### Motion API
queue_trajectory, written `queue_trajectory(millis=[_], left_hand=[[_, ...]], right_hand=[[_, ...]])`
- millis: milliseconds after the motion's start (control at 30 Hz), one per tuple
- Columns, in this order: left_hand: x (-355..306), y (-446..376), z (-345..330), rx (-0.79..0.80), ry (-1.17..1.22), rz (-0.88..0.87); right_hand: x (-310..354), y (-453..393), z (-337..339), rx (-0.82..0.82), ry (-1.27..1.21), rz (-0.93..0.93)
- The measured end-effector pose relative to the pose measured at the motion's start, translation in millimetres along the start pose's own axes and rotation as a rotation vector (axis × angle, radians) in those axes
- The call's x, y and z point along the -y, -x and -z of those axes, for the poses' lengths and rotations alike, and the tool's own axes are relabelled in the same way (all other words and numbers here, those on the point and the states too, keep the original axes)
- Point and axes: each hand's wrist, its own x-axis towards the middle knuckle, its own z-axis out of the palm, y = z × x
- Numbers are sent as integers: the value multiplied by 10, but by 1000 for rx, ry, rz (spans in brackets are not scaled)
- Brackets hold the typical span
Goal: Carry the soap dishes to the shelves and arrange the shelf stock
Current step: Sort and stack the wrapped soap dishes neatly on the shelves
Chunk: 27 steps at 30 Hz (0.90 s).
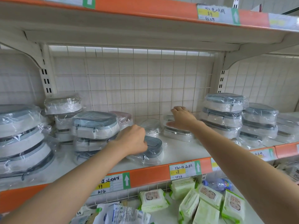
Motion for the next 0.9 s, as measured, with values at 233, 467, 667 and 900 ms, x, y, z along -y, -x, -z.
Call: queue_trajectory(millis=[233, 467, 667, 900], left_hand=[[-18, 5, -25, -19, -42, -31], [-14, -22, 16, -18, -45, -40], [-6, -21, -8, -23, -15, -27], [48, -20, -64, -56, -5, -44]], right_hand=[[-158, -72, -31, 164, -31, -186], [-92, -218, 203, 61, -120, -177], [-97, -204, 168, 125, -90, -170], [-107, -130, 116, 146, -96, -174]])
